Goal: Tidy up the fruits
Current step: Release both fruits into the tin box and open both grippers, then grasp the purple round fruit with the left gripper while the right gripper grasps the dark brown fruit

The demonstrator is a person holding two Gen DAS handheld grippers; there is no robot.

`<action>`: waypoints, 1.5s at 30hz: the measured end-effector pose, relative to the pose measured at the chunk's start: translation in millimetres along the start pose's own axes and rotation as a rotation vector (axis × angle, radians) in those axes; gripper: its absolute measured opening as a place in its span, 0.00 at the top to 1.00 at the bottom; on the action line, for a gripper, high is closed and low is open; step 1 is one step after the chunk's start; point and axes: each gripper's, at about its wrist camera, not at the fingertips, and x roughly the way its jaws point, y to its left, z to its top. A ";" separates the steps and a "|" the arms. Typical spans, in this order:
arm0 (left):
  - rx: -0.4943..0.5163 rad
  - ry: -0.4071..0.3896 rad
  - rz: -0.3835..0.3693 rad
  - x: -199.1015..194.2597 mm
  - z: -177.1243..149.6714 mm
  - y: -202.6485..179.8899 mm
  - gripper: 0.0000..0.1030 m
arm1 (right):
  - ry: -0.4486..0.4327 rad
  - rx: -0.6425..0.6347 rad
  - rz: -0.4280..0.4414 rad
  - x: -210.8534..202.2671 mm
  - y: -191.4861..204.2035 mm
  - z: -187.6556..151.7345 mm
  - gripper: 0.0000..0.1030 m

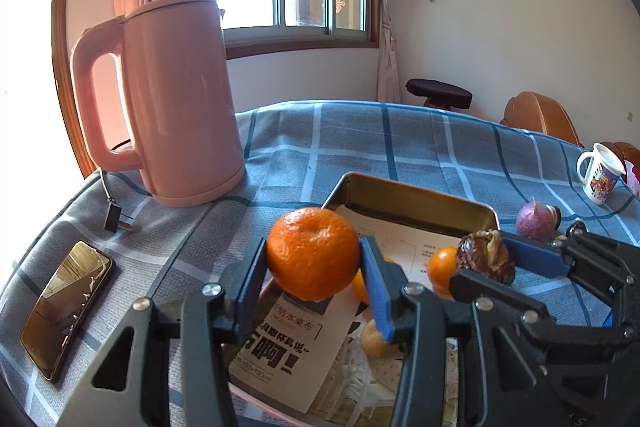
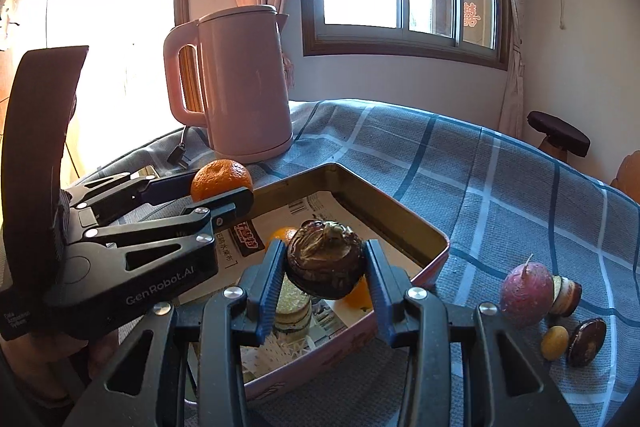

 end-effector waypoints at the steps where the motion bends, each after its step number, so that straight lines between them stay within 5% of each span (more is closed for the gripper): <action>1: 0.001 0.003 0.001 0.4 -0.8 0.3 0.53 | 0.006 -0.003 0.006 1.9 1.8 -0.2 0.59; 10: 0.026 0.016 0.003 2.5 -4.8 1.1 0.52 | 0.085 -0.020 0.084 17.0 9.9 -7.8 0.59; 14: 0.030 0.012 -0.003 -1.6 -6.1 -1.7 0.50 | 0.077 -0.050 0.072 11.3 17.1 -9.4 0.49; 20: 0.026 -0.046 -0.012 -24.6 6.1 -8.1 0.33 | 0.049 -0.003 0.060 -15.9 -0.7 -3.5 0.44; 27: 0.059 -0.080 -0.104 -44.3 19.4 -46.1 0.30 | 0.012 0.100 -0.087 -64.0 -69.6 -7.0 0.42; 36: 0.153 -0.006 -0.221 -26.1 21.2 -132.4 0.29 | 0.032 0.243 -0.397 -103.1 -173.5 -39.5 0.37; 45: 0.202 0.090 -0.282 21.3 24.0 -194.6 0.29 | 0.063 0.363 -0.373 -87.8 -214.5 -51.1 0.37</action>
